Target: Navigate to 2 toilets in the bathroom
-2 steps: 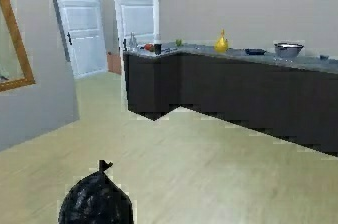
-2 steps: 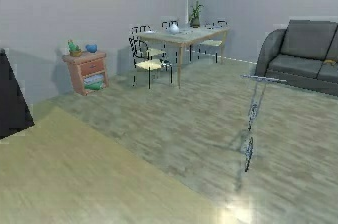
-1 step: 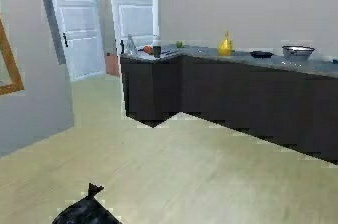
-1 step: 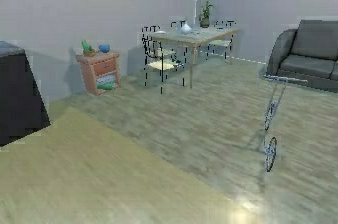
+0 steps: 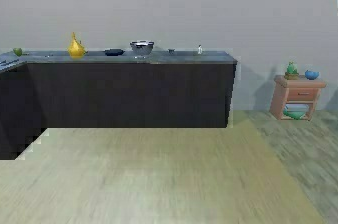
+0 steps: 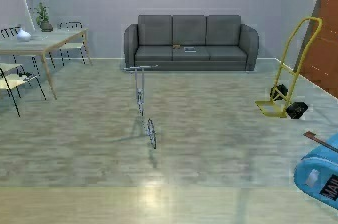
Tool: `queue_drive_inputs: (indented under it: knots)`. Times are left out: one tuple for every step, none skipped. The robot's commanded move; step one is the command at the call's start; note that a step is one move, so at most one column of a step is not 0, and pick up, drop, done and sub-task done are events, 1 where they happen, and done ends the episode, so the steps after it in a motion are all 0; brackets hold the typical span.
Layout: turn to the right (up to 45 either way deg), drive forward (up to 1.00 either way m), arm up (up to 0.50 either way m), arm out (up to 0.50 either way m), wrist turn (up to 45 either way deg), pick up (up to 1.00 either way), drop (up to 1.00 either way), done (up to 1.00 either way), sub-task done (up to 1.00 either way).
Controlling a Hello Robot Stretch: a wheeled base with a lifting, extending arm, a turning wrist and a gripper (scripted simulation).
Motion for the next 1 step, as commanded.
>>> queue_drive_inputs:
  knots:
    - [0.0, 0.65, 0.00, 0.00, 0.0, 0.00, 0.00, 0.00, 0.00]
